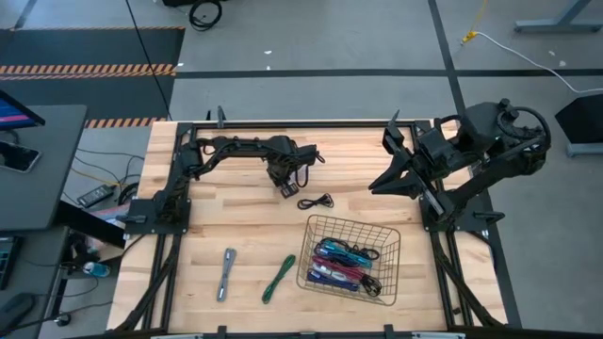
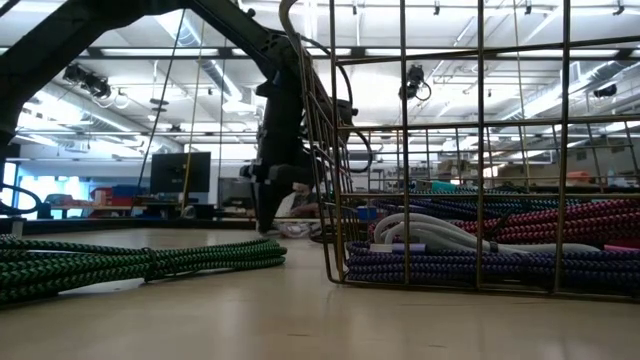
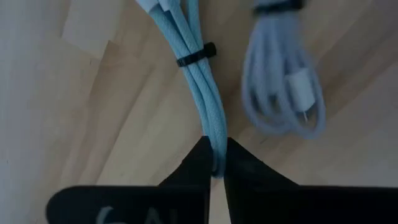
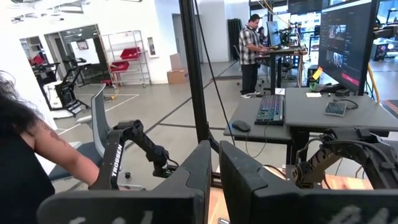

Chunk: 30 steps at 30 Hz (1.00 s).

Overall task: Pick and place USB-C Cables
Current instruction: Put the light blue charger cable into the wire basket

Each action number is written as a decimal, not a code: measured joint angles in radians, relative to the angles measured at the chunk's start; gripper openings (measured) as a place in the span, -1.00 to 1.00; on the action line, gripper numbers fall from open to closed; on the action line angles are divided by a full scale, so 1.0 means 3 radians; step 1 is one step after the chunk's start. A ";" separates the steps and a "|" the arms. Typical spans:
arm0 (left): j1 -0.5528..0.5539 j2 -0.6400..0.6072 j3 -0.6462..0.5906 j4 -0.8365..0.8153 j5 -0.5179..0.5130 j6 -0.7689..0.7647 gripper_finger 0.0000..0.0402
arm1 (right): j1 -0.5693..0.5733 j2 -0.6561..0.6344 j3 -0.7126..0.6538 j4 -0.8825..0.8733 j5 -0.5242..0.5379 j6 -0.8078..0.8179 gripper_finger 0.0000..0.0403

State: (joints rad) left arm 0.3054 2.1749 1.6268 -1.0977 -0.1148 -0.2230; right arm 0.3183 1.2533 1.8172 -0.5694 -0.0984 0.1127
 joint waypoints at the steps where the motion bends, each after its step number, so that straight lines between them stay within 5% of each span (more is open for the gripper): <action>1: 0.0000 -0.0009 0.0000 -0.0052 -0.0032 0.0000 -0.89 | 0.0000 0.0000 0.0000 -0.0001 0.0001 0.0000 -0.81; 12: -0.0145 -0.0797 0.0001 -0.0233 -0.0315 -0.0049 -0.89 | 0.0001 0.0000 0.0000 -0.0031 0.0001 -0.0012 -0.81; 22: -0.0849 -0.1568 0.0003 0.0235 -0.0373 0.0172 -0.89 | -0.0003 0.0000 0.0000 0.0013 0.0189 -0.0282 -0.81; 30: -0.1346 -0.1642 0.0003 0.0677 -0.0352 0.0439 -0.89 | -0.0003 0.0000 0.0000 0.0146 0.0521 -0.0383 -0.81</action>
State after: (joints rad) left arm -0.0983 1.6824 1.6276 -0.8946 -0.2205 -0.0912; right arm 0.3176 1.2533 1.8172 -0.5256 0.0578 -0.0022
